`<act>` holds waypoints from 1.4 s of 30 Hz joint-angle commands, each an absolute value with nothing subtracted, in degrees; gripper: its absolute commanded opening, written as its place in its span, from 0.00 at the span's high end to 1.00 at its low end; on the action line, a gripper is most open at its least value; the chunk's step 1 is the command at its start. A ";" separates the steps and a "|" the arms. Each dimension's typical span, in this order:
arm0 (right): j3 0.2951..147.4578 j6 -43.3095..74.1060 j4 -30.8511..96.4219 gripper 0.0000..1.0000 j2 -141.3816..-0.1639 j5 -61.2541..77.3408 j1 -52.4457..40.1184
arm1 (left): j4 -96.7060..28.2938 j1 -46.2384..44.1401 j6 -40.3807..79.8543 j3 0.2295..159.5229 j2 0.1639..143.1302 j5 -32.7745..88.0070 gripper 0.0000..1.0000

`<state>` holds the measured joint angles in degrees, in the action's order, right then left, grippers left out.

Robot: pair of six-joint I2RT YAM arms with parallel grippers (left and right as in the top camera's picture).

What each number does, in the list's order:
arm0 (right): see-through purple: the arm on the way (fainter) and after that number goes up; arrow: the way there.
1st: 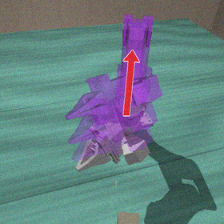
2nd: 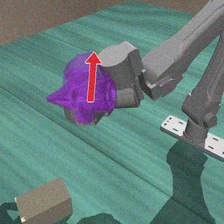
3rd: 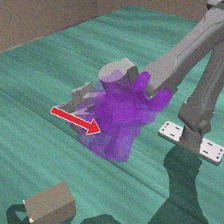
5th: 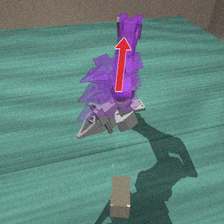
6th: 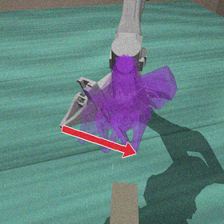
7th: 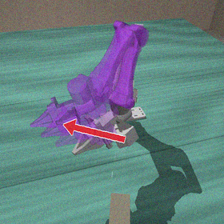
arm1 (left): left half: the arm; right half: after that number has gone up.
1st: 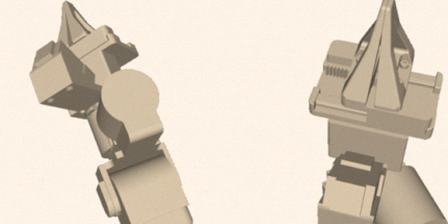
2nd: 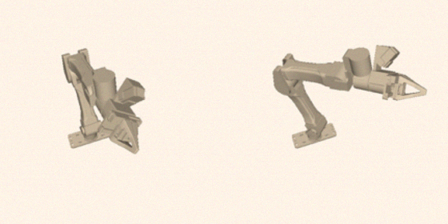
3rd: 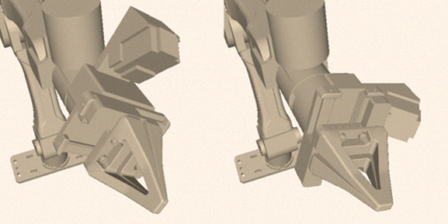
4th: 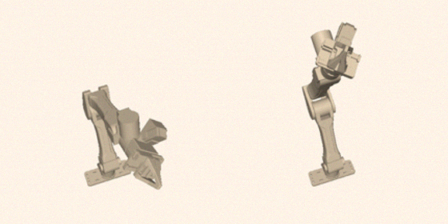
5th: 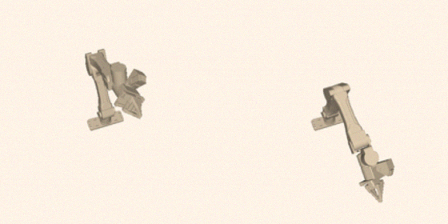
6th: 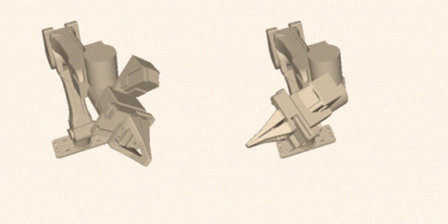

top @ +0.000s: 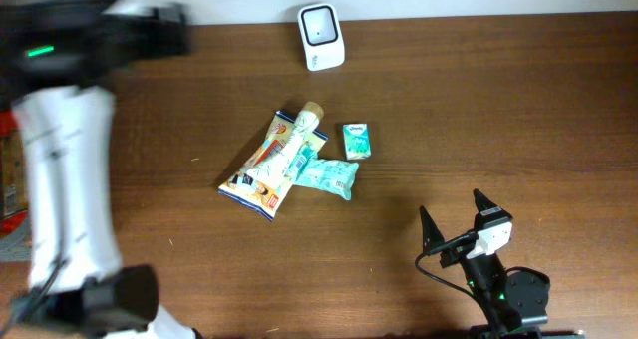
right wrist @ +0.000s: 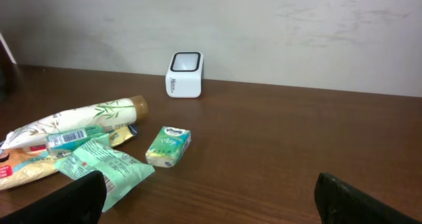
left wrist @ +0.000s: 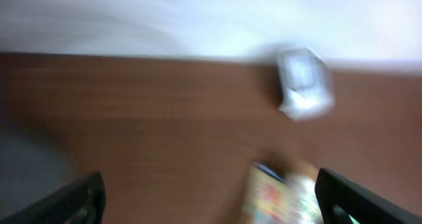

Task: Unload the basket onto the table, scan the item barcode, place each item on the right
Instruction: 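Grasp the white bamboo-print tube in the basket and place it on the pile, then lift the spaghetti package from the basket and lay it on the pile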

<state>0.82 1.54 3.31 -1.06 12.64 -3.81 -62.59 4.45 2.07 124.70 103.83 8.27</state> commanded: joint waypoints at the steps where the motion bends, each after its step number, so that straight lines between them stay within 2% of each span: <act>1: 0.32 1.98 3.42 0.01 -0.84 12.16 -4.12 | -62.65 19.11 9.69 125.75 100.68 -4.60 0.01; 2: 0.32 2.00 3.42 0.01 -0.84 12.16 -4.12 | -61.54 26.52 10.85 125.10 101.45 -6.76 0.01; 5: 0.32 1.98 3.42 0.01 -0.84 12.16 -4.12 | -59.79 32.45 7.11 122.76 103.90 -6.90 0.00; 6: 0.32 1.98 3.42 0.01 -0.84 12.16 -4.12 | -59.81 33.82 -1.85 119.98 106.72 -7.09 0.09; 8: 0.32 1.98 3.42 0.01 -0.84 12.16 -4.12 | -58.26 35.33 -4.91 113.73 111.31 -12.73 0.08; 11: 0.32 1.98 3.42 0.01 -0.84 12.16 -4.12 | -56.34 36.64 -11.57 109.34 116.71 -13.10 0.08; 16: 0.32 1.98 3.42 0.01 -0.84 12.16 -4.12 | -51.35 37.67 -17.52 108.84 127.52 -14.63 0.12; 20: 0.32 1.98 3.42 0.01 -0.84 12.16 -4.12 | -51.00 38.17 -17.50 108.84 133.38 -14.85 0.14; 21: 0.32 1.98 3.42 0.01 -0.84 12.16 -4.12 | -51.05 38.70 -17.45 108.84 134.15 -14.83 0.27; 22: 0.32 1.98 3.42 0.01 -0.84 12.16 -4.12 | -51.00 38.96 -17.47 108.84 134.15 -14.85 0.46; 24: 0.32 2.00 3.42 0.01 -0.84 12.16 -4.12 | -51.09 39.44 -17.43 108.86 134.15 -14.83 0.99; 29: 0.32 1.98 3.42 0.01 -0.84 12.16 -4.12 | -51.88 38.79 -16.10 110.39 128.05 -12.05 1.00; 36: 0.32 1.98 3.42 0.01 -0.84 12.16 -4.12 | -49.21 37.21 -6.02 117.12 104.12 10.52 1.00; 38: 0.32 2.00 3.42 0.01 -0.84 12.16 -4.12 | -47.37 34.74 -2.74 117.12 96.71 16.58 1.00; 42: 0.32 1.98 3.42 0.01 -0.84 12.16 -4.12 | -39.44 25.65 -2.81 117.12 85.62 14.06 1.00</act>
<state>0.82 1.52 3.33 -1.06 12.64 -3.81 -43.38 29.41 -3.79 115.28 92.03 13.56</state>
